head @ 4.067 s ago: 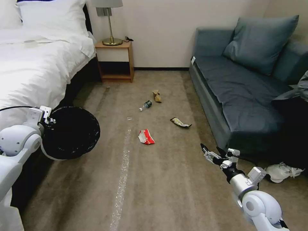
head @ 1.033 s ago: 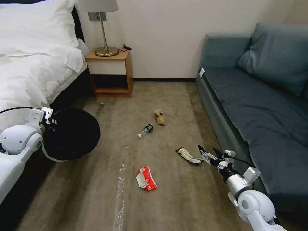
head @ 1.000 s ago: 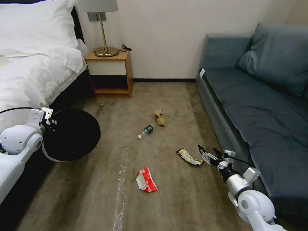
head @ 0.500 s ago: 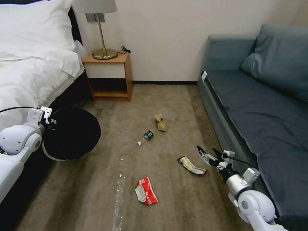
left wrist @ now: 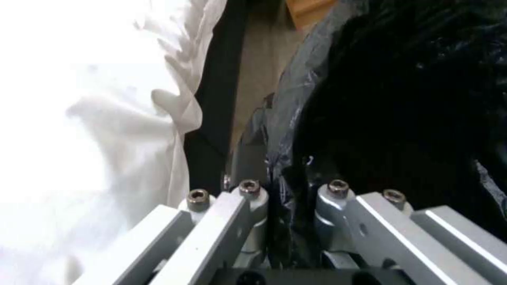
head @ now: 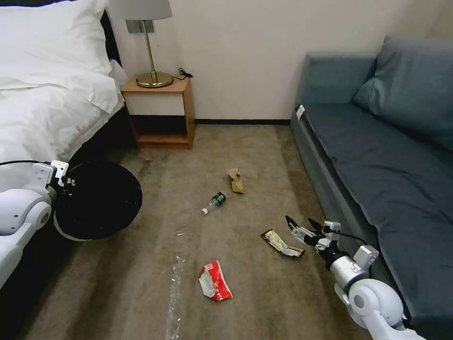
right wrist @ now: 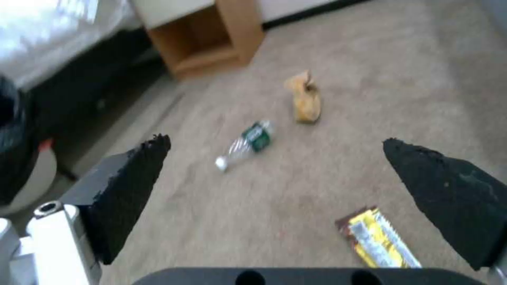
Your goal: Pick up the trash bin, then pick up the garbage on the floor and place it into the trash bin.
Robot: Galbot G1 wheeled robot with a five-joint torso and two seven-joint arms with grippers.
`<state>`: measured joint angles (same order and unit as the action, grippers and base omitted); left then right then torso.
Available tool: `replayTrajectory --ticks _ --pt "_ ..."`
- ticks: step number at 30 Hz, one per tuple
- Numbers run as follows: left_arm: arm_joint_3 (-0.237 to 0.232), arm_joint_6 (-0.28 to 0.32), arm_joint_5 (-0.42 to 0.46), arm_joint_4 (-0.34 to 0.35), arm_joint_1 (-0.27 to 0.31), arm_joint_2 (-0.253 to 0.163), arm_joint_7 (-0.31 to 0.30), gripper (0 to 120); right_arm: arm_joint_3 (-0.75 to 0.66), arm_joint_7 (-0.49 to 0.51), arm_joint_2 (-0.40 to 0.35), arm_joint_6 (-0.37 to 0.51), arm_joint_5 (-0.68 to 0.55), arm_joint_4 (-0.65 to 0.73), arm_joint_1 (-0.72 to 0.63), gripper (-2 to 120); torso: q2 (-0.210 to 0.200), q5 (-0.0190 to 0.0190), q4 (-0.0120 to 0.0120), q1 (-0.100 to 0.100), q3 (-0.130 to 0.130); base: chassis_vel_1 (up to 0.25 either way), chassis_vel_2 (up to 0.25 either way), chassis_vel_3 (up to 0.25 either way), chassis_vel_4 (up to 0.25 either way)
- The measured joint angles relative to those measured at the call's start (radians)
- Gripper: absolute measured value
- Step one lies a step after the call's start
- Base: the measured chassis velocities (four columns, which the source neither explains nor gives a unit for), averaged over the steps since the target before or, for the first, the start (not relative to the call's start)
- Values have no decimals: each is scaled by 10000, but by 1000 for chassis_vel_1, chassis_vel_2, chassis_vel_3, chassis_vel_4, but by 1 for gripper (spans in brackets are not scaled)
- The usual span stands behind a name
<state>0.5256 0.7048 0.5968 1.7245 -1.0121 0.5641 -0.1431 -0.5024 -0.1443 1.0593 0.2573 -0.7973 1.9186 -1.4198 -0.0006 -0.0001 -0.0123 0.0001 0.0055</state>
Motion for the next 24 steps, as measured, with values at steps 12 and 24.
replayTrajectory --ticks 12,24 --pt "1069 -187 -315 672 -1245 76 339 6 2588 133 -1013 893 -163 -732 1259 100 0 0 1 0 0 0 0 0 0" --pt "1066 -215 -497 915 -1385 411 402 6 5524 283 -513 1138 -460 -2457 3531 100 0 1 3 0 1 0 0 0 0"
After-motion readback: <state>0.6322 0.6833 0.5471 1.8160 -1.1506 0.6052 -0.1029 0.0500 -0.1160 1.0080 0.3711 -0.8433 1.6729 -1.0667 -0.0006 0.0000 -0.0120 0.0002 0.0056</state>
